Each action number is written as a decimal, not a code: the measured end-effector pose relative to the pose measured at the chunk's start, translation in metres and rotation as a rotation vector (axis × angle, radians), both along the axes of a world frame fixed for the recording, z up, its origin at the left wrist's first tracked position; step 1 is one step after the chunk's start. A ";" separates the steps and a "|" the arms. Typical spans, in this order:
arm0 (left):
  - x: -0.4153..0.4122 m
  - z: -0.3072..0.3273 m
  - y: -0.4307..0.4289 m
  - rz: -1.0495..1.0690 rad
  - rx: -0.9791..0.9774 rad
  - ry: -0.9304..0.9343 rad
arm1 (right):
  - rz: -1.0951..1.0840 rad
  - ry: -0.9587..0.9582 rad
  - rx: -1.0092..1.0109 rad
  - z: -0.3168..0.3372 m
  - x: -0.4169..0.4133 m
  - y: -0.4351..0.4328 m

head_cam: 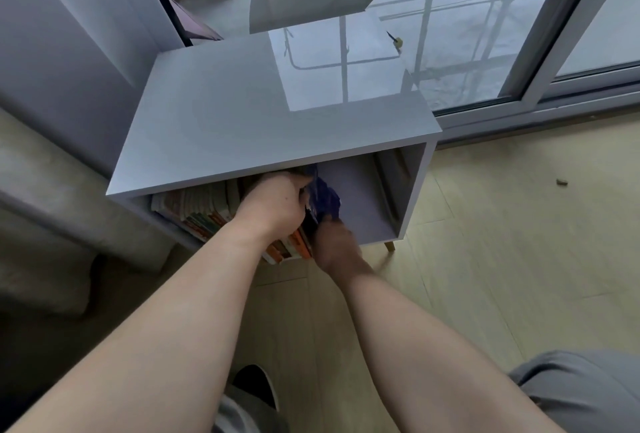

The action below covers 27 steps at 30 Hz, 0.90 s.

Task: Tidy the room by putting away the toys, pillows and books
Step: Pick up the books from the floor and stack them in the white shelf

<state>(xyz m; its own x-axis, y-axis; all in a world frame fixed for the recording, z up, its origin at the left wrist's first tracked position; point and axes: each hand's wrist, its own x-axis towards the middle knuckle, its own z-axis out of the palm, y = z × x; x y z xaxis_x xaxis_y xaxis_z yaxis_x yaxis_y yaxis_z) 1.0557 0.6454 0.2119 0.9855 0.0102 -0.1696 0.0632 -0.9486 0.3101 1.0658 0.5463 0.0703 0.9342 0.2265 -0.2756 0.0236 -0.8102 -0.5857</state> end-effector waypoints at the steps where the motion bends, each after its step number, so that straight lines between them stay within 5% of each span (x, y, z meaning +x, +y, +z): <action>1: 0.002 -0.001 -0.001 -0.010 0.018 0.004 | 0.017 -0.002 -0.016 -0.004 0.002 0.000; 15: 0.013 -0.006 0.000 0.026 0.176 0.118 | 0.077 -0.080 0.092 -0.019 -0.011 0.005; 27: 0.006 -0.020 0.010 -0.057 0.165 0.027 | 0.052 -0.156 0.143 -0.025 -0.034 0.013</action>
<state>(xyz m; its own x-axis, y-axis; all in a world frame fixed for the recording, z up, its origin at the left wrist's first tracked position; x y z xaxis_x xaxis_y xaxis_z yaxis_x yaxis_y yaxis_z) 1.0614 0.6557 0.1915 0.9804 -0.0161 -0.1965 0.0136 -0.9887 0.1491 1.0318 0.5592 0.0457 0.9490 0.3020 -0.0902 0.1627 -0.7145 -0.6804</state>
